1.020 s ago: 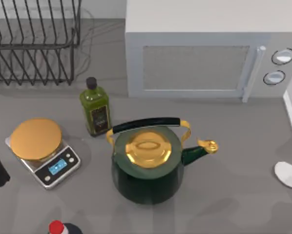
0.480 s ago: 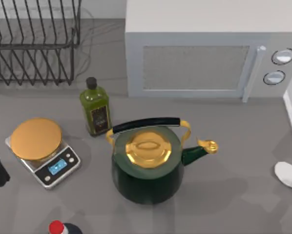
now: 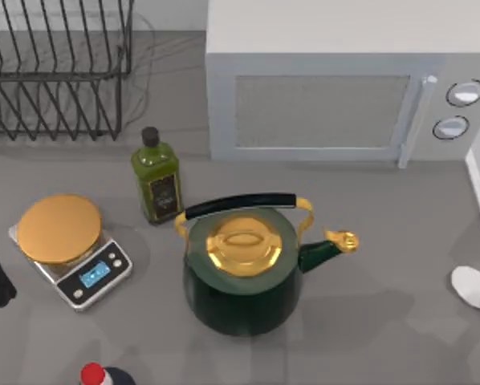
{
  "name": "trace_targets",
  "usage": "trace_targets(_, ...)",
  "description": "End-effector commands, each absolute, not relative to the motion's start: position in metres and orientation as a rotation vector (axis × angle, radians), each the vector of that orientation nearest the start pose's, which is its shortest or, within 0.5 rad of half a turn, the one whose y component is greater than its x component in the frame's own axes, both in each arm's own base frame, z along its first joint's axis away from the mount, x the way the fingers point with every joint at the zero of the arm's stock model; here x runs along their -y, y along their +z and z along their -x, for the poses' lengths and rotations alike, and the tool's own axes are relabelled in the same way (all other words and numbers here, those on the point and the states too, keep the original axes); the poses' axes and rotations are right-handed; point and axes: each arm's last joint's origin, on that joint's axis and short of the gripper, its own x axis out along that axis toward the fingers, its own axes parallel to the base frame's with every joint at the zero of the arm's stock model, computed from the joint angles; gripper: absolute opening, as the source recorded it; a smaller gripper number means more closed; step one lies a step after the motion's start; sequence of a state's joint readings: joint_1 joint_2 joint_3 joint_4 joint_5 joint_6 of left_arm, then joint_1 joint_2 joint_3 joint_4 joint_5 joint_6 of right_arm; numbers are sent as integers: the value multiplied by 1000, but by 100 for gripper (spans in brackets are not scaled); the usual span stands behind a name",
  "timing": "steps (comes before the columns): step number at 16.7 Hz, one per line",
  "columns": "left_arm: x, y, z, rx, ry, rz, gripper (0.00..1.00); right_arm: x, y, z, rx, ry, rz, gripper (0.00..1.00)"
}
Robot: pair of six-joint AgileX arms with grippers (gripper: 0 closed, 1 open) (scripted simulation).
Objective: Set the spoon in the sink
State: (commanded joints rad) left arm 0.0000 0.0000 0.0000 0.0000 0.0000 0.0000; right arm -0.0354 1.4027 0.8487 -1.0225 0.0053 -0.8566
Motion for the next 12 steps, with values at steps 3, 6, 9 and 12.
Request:
trace_targets(3,1,160,-106,0,0,0,100,8,155,-225,-1479,636,642,100)
trace_targets(6,1,160,-106,0,0,0,100,8,121,-226,-1469,632,645,100)
trace_targets(9,1,160,-106,0,0,0,100,8,97,-221,-1476,635,643,100)
trace_targets(12,1,160,-106,0,0,0,100,8,93,-220,-1479,636,642,100)
